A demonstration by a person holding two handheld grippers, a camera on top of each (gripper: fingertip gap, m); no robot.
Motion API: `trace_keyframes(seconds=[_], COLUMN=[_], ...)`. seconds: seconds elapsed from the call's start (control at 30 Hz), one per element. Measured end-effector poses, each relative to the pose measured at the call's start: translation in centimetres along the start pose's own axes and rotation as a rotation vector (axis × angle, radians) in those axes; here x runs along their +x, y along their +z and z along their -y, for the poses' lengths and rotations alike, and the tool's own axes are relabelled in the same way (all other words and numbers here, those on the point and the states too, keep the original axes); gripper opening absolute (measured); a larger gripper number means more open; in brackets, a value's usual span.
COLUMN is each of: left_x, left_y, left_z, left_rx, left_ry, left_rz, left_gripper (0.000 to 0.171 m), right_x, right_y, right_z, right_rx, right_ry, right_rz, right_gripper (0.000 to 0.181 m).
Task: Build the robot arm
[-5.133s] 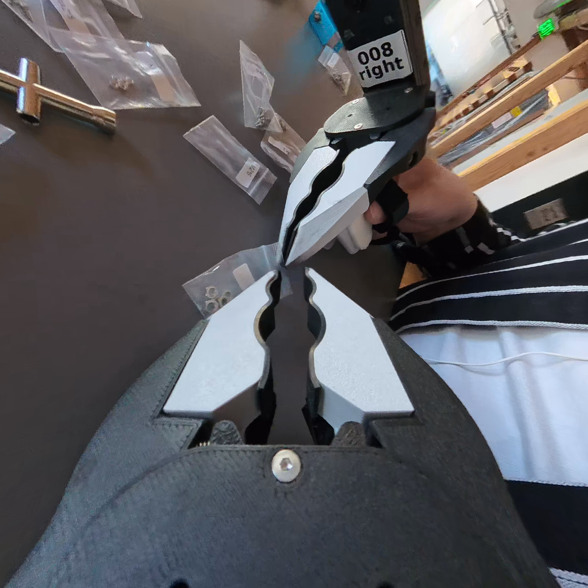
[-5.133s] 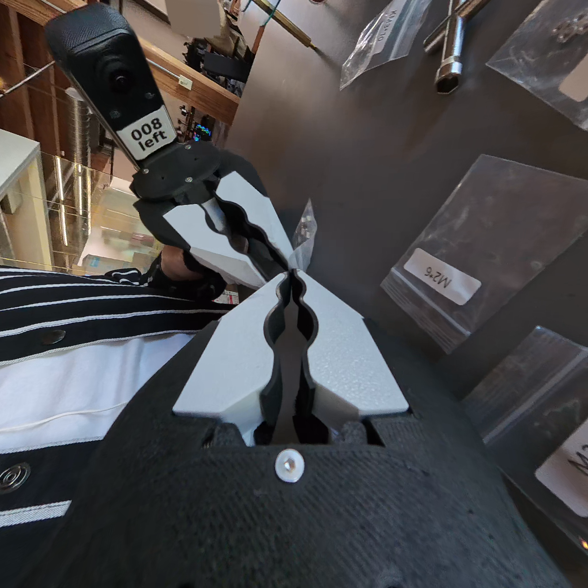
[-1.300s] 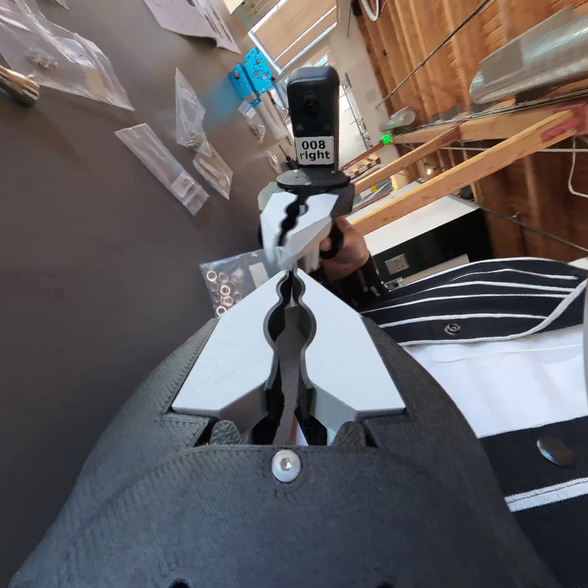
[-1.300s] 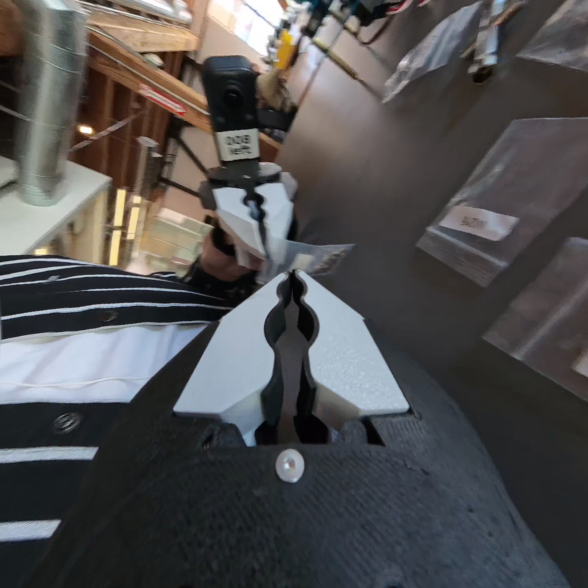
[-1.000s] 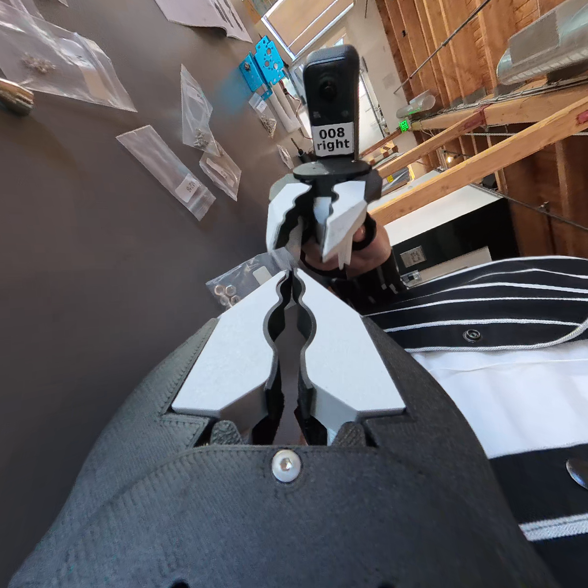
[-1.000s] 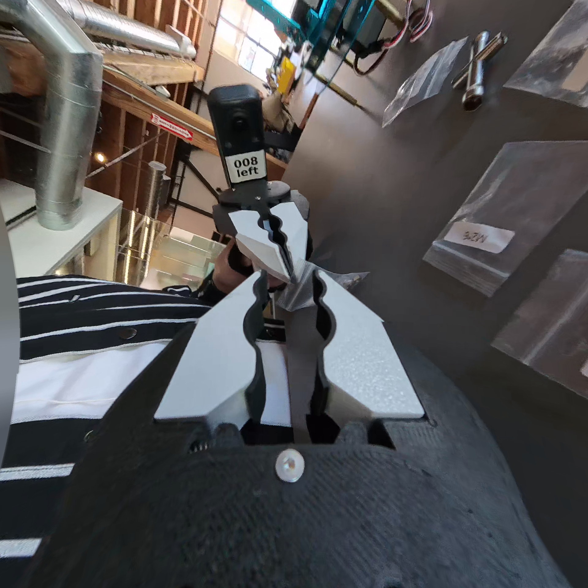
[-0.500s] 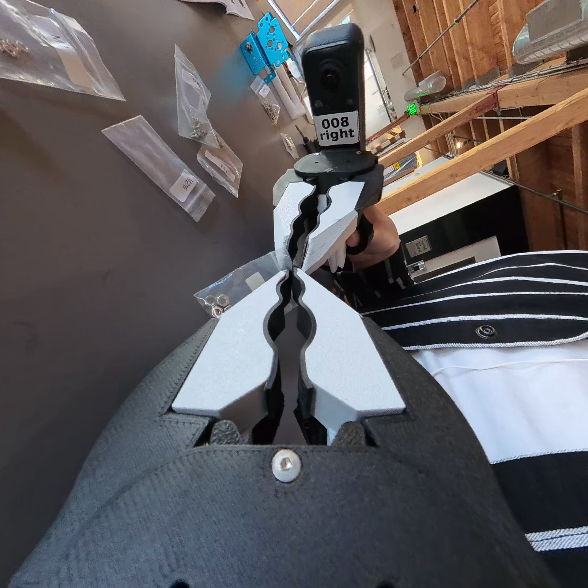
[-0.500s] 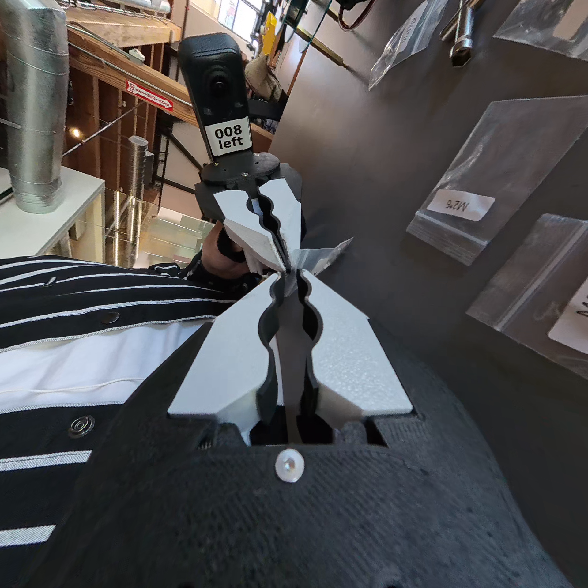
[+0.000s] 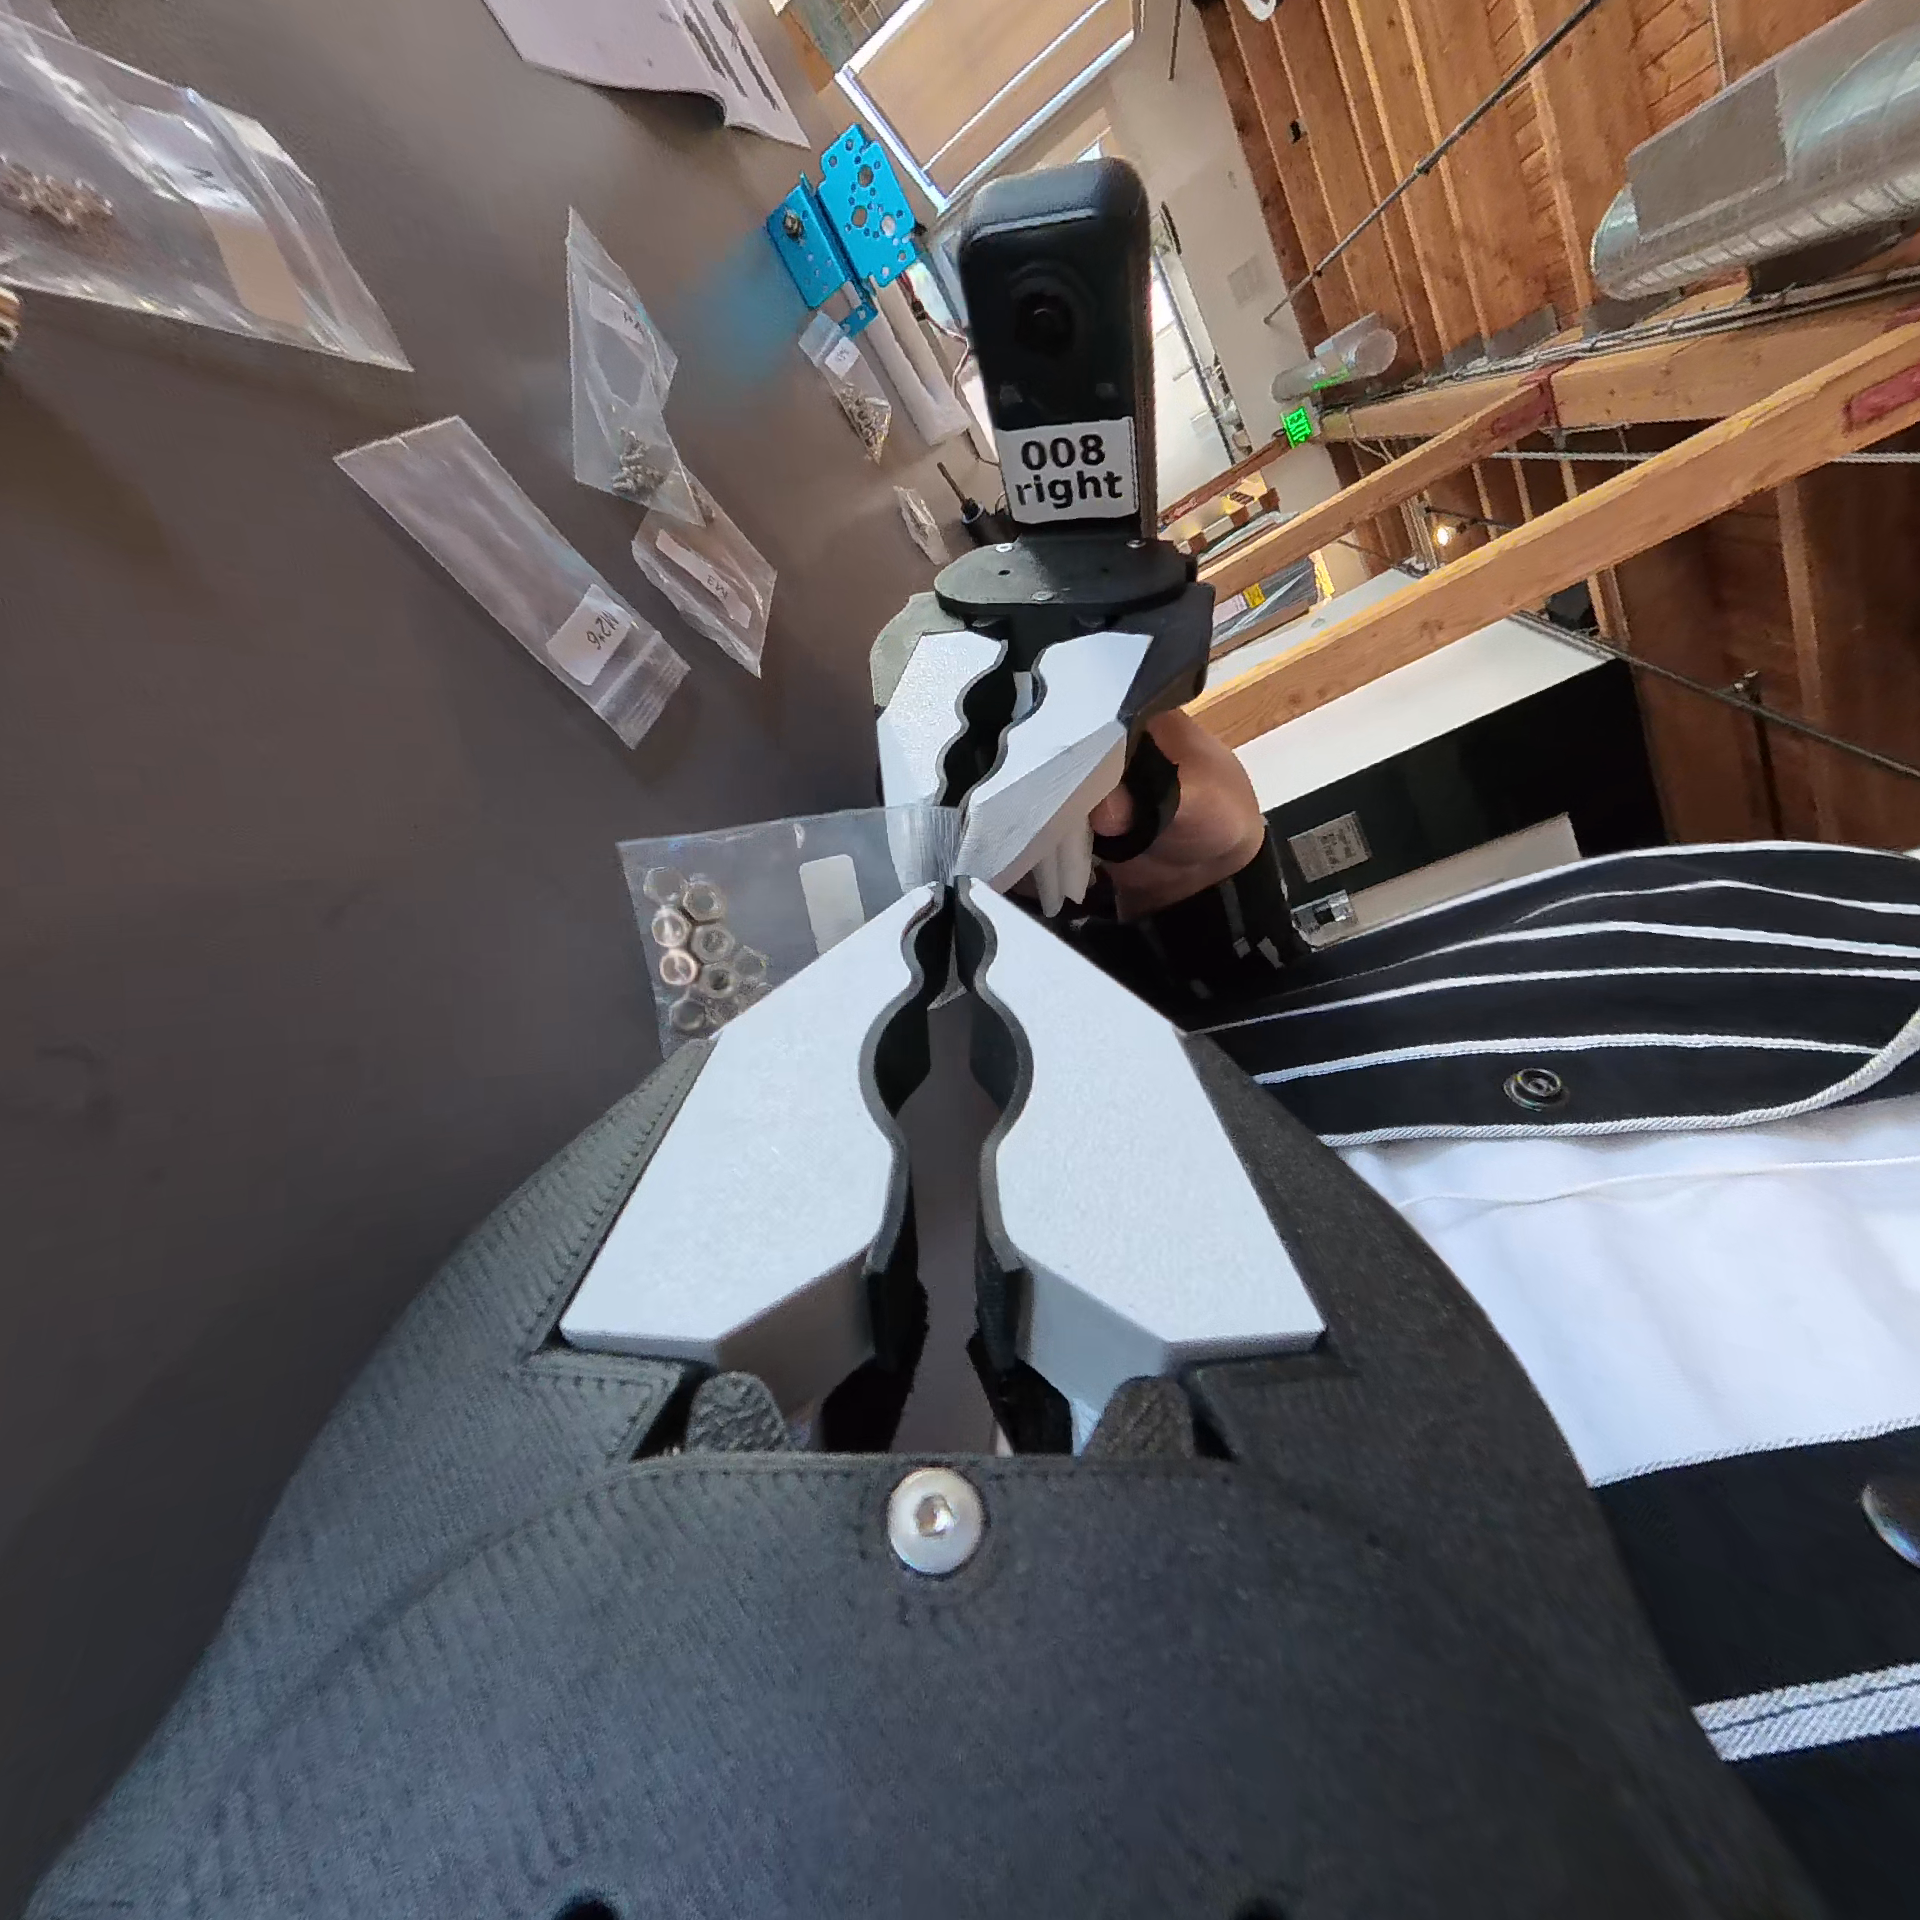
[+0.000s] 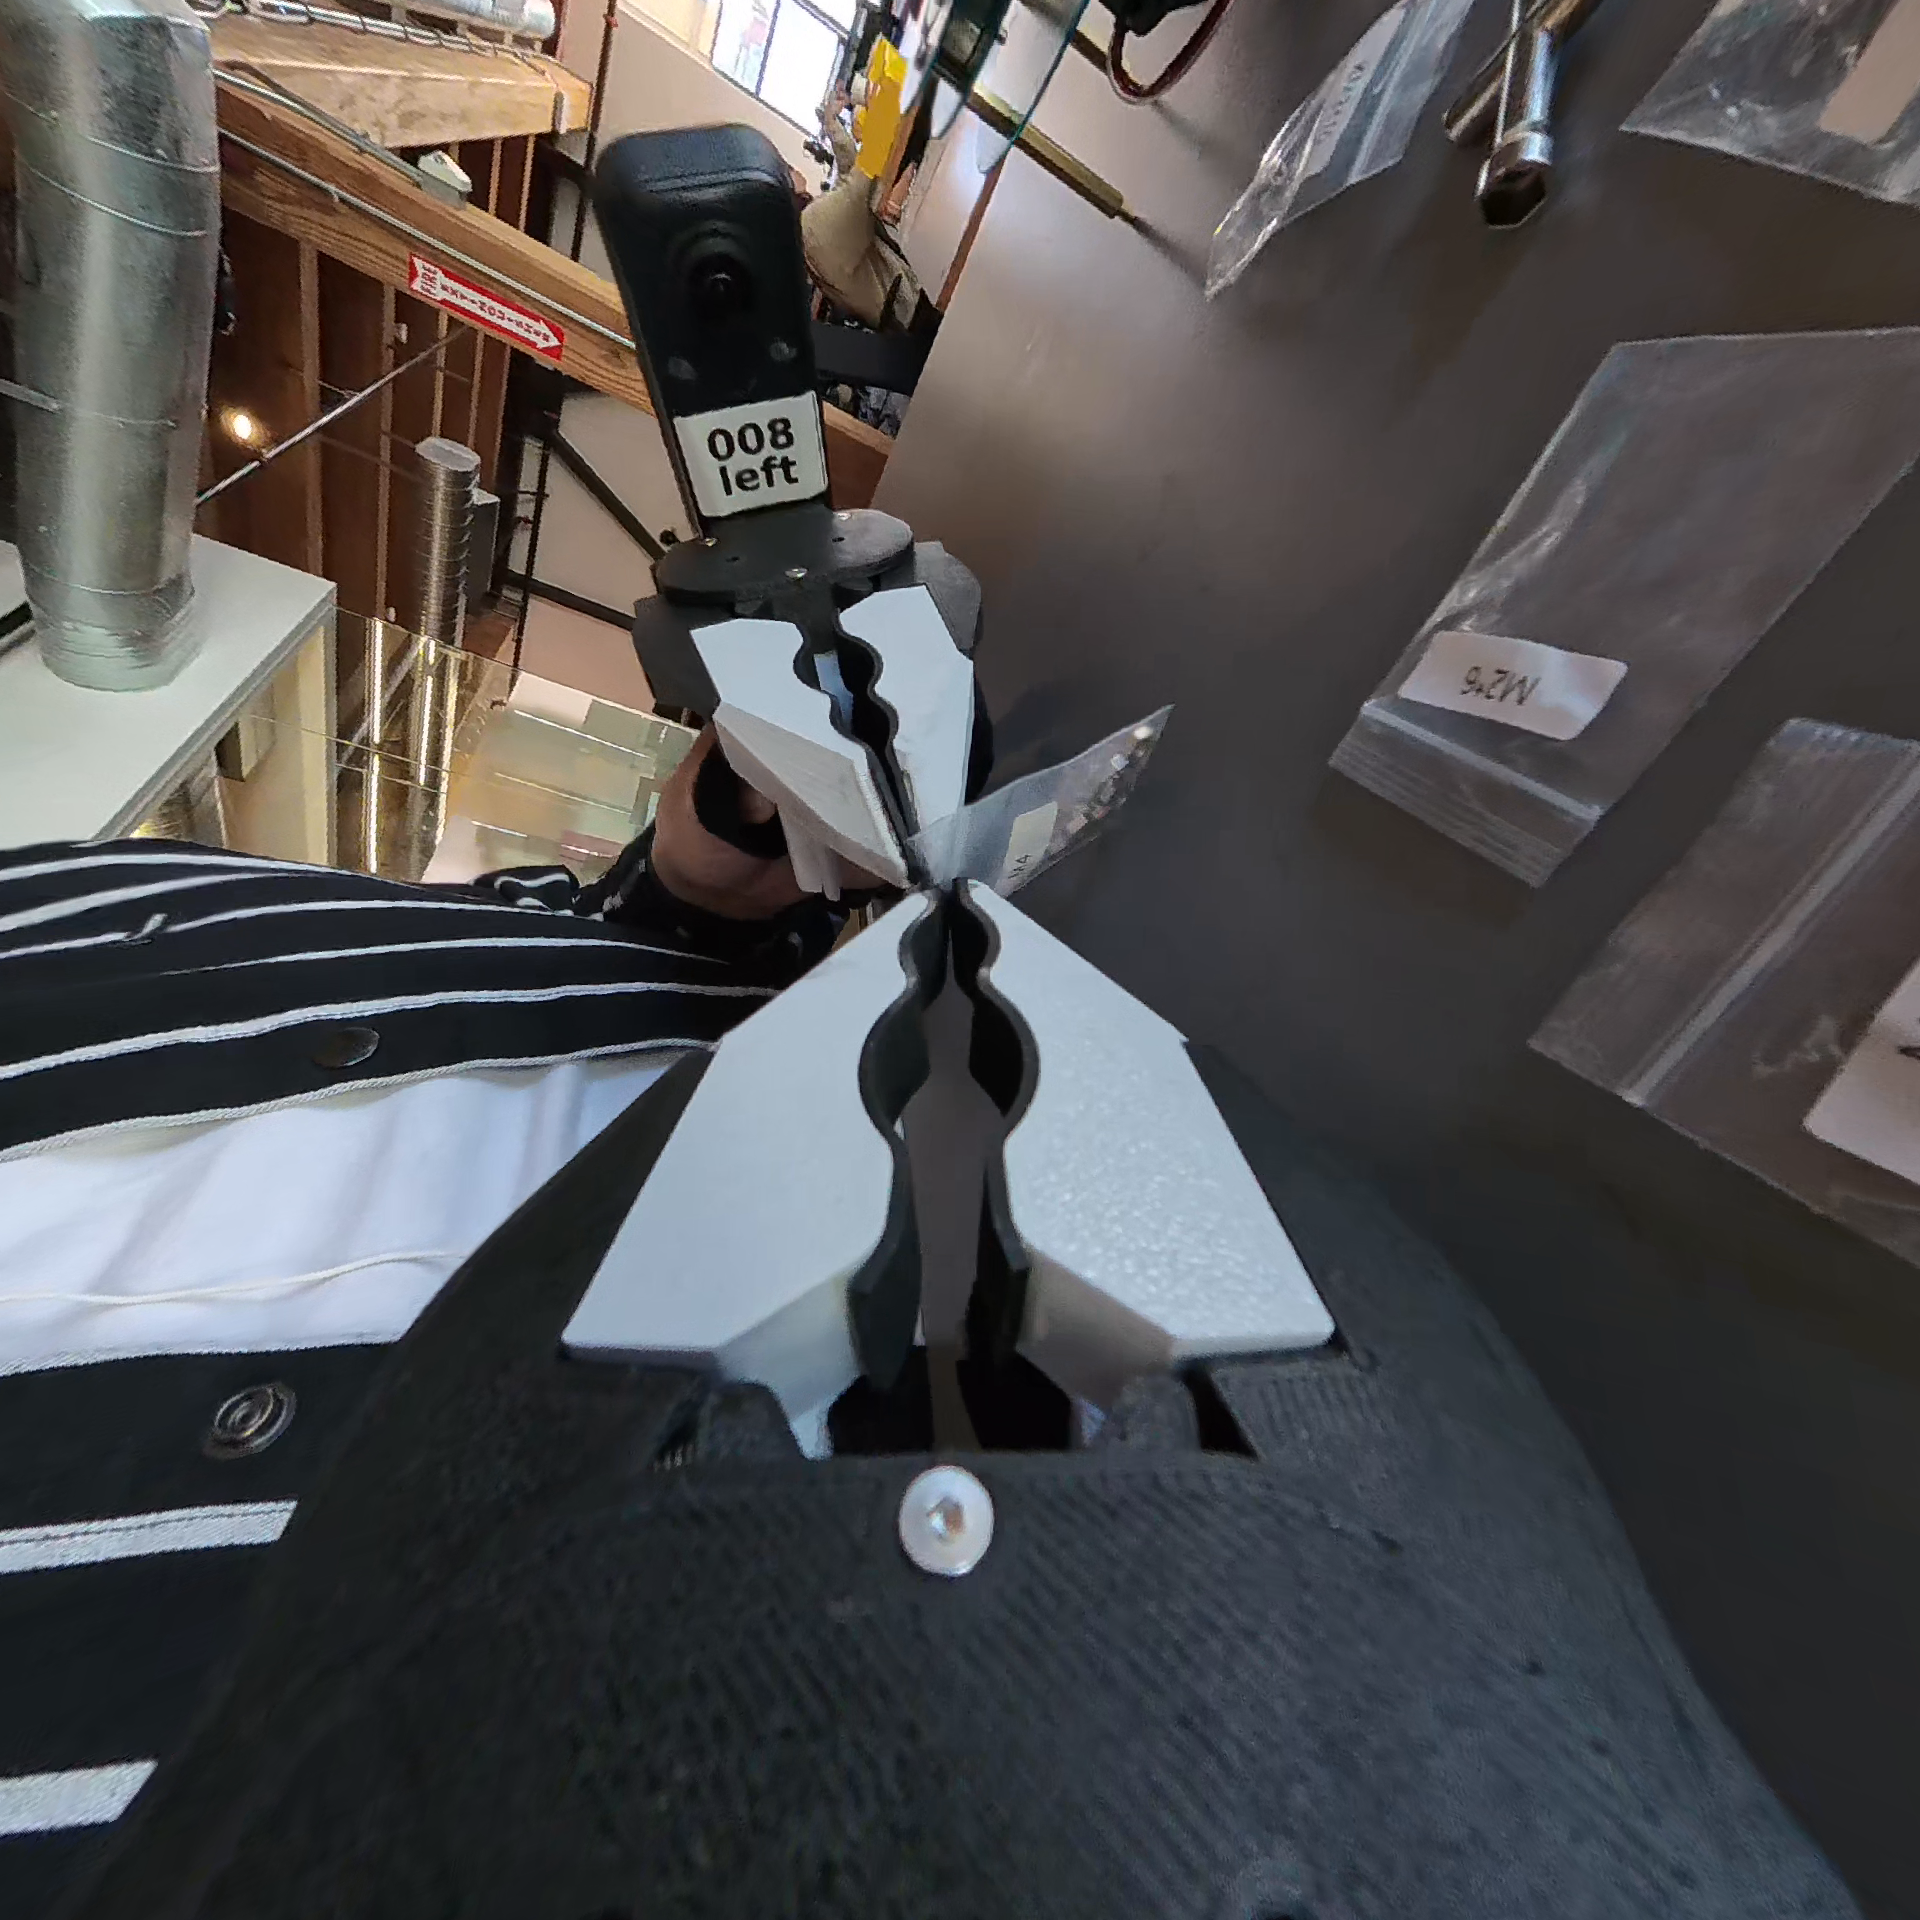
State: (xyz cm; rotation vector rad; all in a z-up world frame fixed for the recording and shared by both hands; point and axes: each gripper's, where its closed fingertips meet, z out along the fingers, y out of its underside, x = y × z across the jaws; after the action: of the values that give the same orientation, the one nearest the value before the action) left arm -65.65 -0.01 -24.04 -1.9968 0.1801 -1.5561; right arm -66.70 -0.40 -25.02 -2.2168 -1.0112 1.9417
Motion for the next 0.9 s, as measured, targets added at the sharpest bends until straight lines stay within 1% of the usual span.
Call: trace_keyframes(seconds=[0.03,0.1,0.17,0.23,0.3,0.33,0.37,0.4,0.47,0.5,0.6,0.67,0.73,0.83,0.9], left_x=[0.1,0.4,0.4,-0.7,-1.3,-1.1,-0.8,-0.5,-0.4,-0.3,0.0,-0.3,-0.2,0.2,0.9], left_y=[0.0,-0.1,-0.1,-0.3,-0.5,-0.6,-0.5,-0.3,0.0,0.0,0.2,0.1,0.2,0.3,0.2], left_z=[0.1,0.3,0.3,0.3,0.5,0.7,0.7,0.6,0.4,0.4,0.2,0.1,0.0,-0.3,-0.3], left_rx=[0.005,0.013,0.013,-0.002,-0.017,-0.013,-0.017,-0.031,-0.052,-0.056,-0.067,-0.070,-0.071,-0.075,-0.059], left_ry=[0.006,0.031,0.077,0.158,0.292,0.356,0.408,0.443,0.463,0.464,0.447,0.439,0.414,0.346,0.258], left_rz=[0.000,0.006,0.049,0.176,0.300,0.339,0.360,0.365,0.381,0.380,0.347,0.355,0.331,0.250,0.142], left_gripper=[0.001,0.014,0.016,0.032,0.036,0.033,0.026,0.016,0.011,0.011,0.020,0.013,0.011,0.008,0.006], right_x=[0.0,0.2,0.2,-0.3,-0.5,-0.5,-0.5,-0.4,-0.2,-0.2,-0.3,-0.4,-0.5,-0.9,-1.7], right_y=[0.0,0.0,0.0,-0.1,-0.1,-0.1,-0.1,-0.1,-0.3,-0.3,-0.3,-0.2,-0.3,-0.4,-0.6], right_z=[0.1,0.3,0.5,0.8,1.1,1.2,1.3,1.3,1.2,1.2,1.2,1.1,1.1,0.8,0.6], right_rx=[0.006,0.023,0.034,0.061,0.076,0.084,0.089,0.086,0.081,0.082,0.093,0.090,0.092,0.086,0.090], right_ry=[-0.003,-0.007,-0.002,0.014,0.020,0.011,0.003,-0.014,-0.047,-0.050,-0.041,-0.055,-0.084,-0.095,-0.077], right_rz=[-0.006,-0.025,-0.025,0.006,0.013,0.008,0.001,-0.011,-0.037,-0.041,-0.037,-0.031,-0.034,-0.004,0.057], right_gripper=[0.000,0.000,0.000,0.000,0.000,0.000,0.000,0.000,0.000,0.000,0.000,0.000,0.000,0.000,0.000])
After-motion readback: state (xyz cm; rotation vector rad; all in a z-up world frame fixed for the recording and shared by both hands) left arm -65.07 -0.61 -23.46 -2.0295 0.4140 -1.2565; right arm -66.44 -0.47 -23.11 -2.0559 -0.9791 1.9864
